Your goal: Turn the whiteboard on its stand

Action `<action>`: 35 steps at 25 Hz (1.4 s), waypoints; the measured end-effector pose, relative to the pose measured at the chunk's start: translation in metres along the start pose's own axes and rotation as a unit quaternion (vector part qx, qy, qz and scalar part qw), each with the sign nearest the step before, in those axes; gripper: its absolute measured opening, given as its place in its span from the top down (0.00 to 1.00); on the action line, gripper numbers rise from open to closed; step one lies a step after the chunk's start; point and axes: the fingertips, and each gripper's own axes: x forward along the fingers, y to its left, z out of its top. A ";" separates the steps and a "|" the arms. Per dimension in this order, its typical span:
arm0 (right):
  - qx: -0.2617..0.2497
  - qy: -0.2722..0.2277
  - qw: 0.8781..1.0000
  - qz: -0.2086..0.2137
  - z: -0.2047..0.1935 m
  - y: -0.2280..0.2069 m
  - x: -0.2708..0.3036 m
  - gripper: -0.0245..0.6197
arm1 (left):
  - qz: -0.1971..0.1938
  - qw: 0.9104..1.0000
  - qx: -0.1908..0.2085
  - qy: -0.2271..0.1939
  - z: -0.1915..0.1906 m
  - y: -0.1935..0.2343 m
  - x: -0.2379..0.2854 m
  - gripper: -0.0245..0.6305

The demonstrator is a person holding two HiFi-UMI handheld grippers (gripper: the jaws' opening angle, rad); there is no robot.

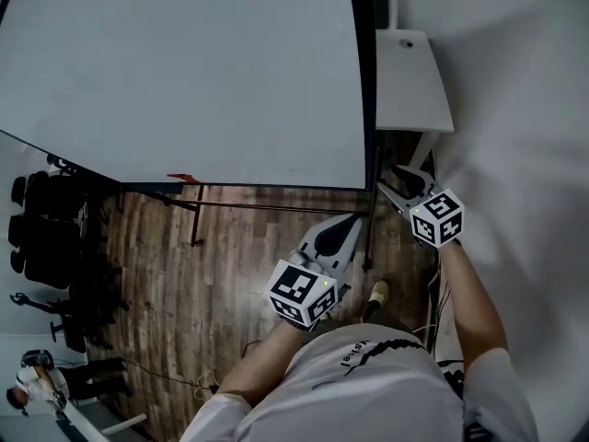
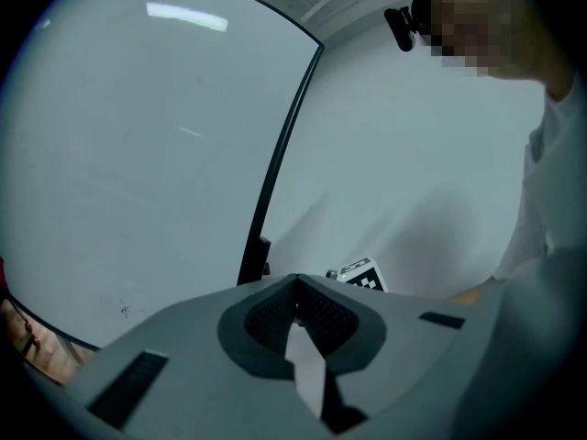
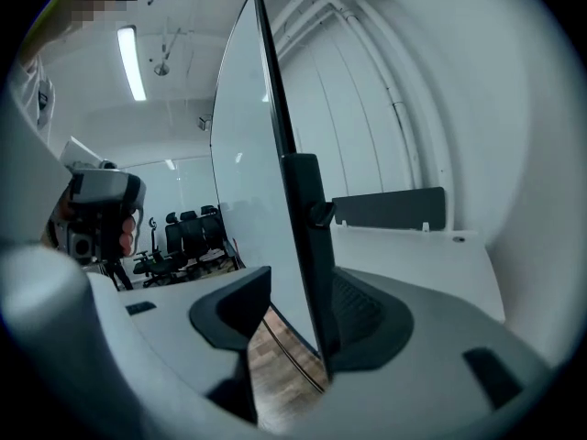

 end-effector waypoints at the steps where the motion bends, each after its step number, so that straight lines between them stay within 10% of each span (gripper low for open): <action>1: -0.004 0.004 1.000 0.005 -0.003 -0.003 0.006 0.66 | 0.005 1.000 -0.002 -0.003 0.000 0.000 0.003 0.95; 17: -0.035 0.028 0.994 0.097 -0.023 -0.018 0.080 0.60 | 0.067 0.998 -0.014 0.010 -0.021 0.028 0.050 0.95; 35: -0.069 0.016 0.992 0.101 -0.035 0.021 0.064 0.67 | 0.110 0.993 -0.021 0.045 -0.060 0.034 0.001 0.95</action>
